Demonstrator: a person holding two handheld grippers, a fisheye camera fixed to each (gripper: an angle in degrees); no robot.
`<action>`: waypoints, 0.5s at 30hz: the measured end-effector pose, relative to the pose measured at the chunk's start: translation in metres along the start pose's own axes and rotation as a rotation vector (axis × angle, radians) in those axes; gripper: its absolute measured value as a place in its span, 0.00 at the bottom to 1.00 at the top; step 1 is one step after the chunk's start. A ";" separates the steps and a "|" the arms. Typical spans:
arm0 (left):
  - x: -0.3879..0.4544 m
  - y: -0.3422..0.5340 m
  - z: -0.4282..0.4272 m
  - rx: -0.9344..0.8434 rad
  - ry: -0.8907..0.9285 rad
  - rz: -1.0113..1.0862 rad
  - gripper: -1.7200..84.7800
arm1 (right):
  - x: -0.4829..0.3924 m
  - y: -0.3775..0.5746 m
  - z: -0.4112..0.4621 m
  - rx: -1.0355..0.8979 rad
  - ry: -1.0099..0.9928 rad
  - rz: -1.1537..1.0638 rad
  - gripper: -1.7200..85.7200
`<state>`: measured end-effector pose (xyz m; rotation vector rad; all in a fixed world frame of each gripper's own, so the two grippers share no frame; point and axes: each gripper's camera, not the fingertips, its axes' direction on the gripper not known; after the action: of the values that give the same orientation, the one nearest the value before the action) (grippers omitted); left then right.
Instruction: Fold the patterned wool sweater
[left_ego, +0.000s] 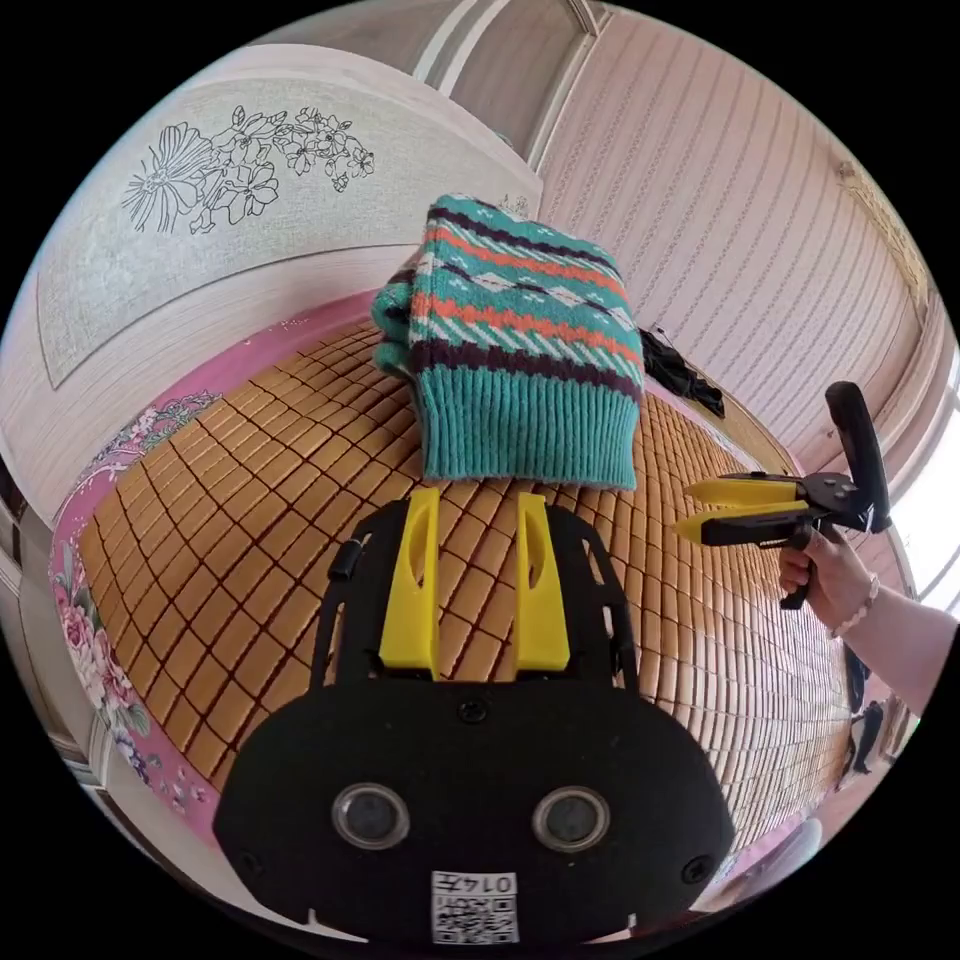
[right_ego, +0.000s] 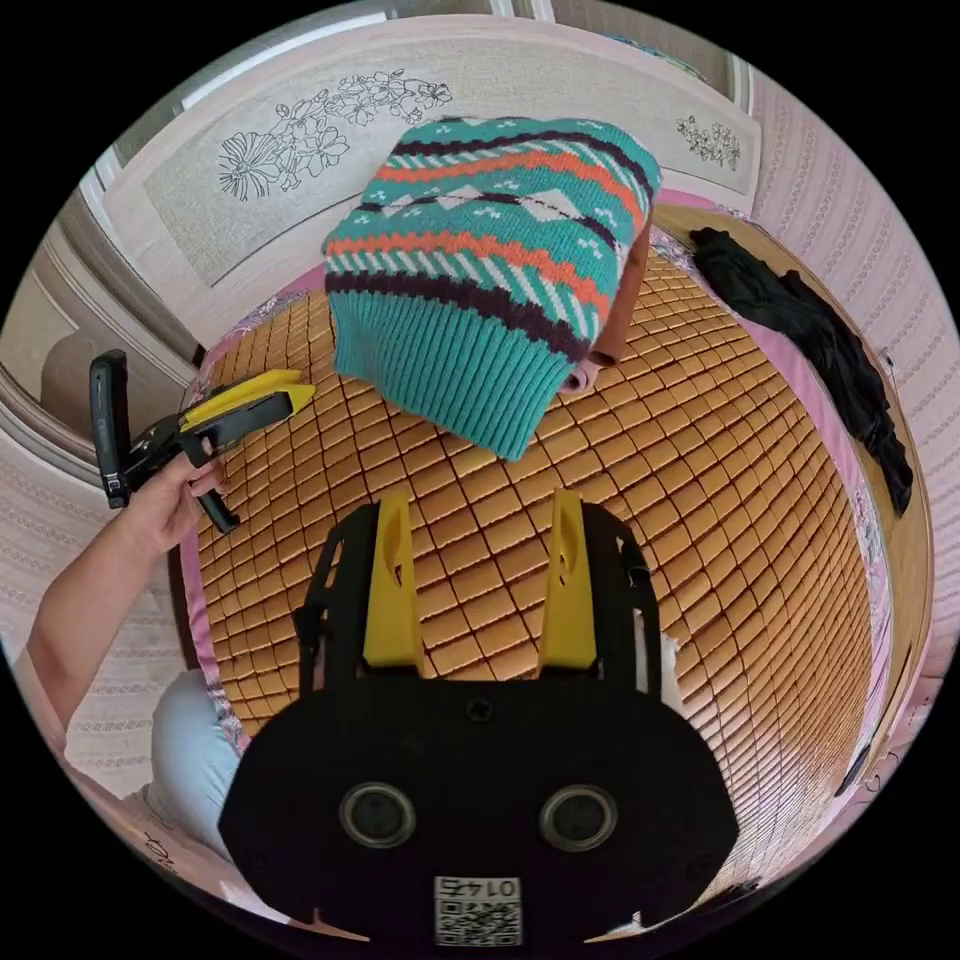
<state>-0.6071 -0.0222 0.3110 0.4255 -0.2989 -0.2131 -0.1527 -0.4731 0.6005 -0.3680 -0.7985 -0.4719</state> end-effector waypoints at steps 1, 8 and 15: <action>-0.010 -0.007 0.008 0.007 -0.002 -0.071 0.17 | 0.005 -0.012 0.011 0.001 0.011 0.045 0.26; -0.033 -0.024 0.023 -0.100 0.137 -0.202 0.08 | 0.030 -0.037 0.027 -0.105 -0.166 0.105 0.06; 0.006 0.001 -0.144 0.213 0.295 0.162 0.04 | 0.002 0.041 -0.064 0.066 -0.174 -0.117 0.03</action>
<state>-0.5538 0.0309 0.1884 0.6328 -0.0649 0.0416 -0.0917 -0.4701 0.5553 -0.3045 -1.0062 -0.5263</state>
